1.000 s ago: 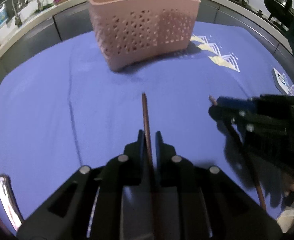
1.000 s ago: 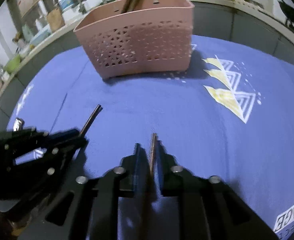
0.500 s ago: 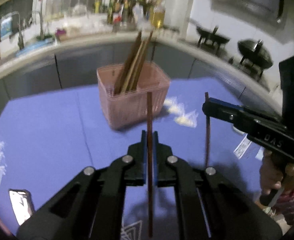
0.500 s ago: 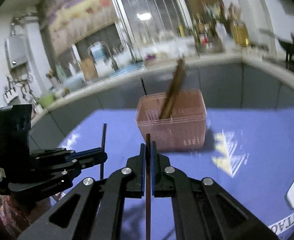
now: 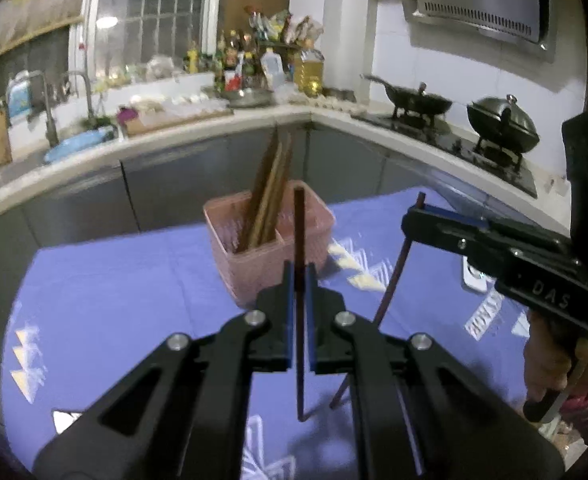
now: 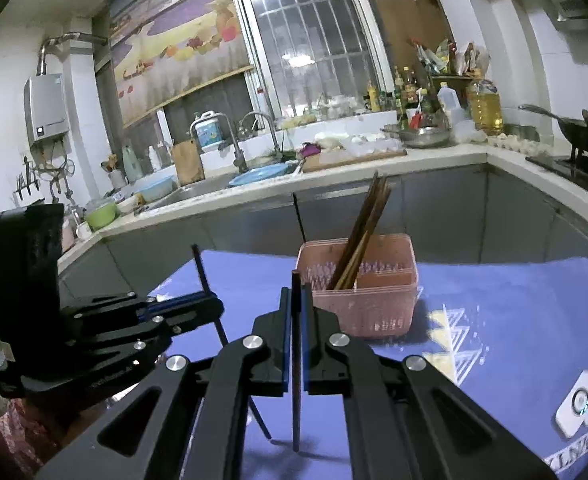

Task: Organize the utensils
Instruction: 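Carry both chopsticks over the basket and drop them in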

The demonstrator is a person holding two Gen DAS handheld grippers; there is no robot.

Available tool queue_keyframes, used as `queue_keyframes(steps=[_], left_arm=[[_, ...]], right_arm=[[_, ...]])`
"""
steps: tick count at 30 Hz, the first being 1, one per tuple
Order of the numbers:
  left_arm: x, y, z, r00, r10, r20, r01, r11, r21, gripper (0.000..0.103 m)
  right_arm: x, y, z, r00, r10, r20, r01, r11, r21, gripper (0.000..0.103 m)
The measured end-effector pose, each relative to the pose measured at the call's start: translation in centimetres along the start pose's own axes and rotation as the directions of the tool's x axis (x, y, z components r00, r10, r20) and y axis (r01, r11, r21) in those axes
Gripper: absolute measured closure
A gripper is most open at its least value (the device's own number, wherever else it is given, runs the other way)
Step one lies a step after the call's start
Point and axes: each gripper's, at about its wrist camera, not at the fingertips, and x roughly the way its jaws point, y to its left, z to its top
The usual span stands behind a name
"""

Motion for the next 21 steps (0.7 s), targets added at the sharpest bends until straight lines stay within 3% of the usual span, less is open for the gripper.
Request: queue_keyframes(steps=[7, 11, 15, 21], left_arm=[[-0.3, 1.3, 8.7, 0.991, 0.075, 0.114, -0.073, 0.997, -0.02, 0.098], [0.2, 1.5, 12.9, 0.974, 0.13, 0.185, -0.128, 0.992, -0.02, 0.098], [2.9, 1.8, 14.4, 0.965, 0.177, 0.193, -0.18, 0.984, -0.005, 0.098], [9.3, 3.2, 12.2, 0.976, 0.205, 0.071, -0.205, 0.979, -0.011, 0.098]], right_arm=[[1.7, -0.8, 8.8, 0.995, -0.041, 0.091, 0.04, 0.999, 0.014, 0.099], [3.1, -1.6, 13.4, 0.983, -0.074, 0.165, 0.069, 0.997, 0.038, 0.099], [5.9, -2.6, 14.5, 0.98, -0.107, 0.169, 0.103, 0.994, 0.034, 0.099], [12.8, -4.4, 10.5, 0.992, -0.129, 0.016, 0.128, 0.992, 0.015, 0.098]])
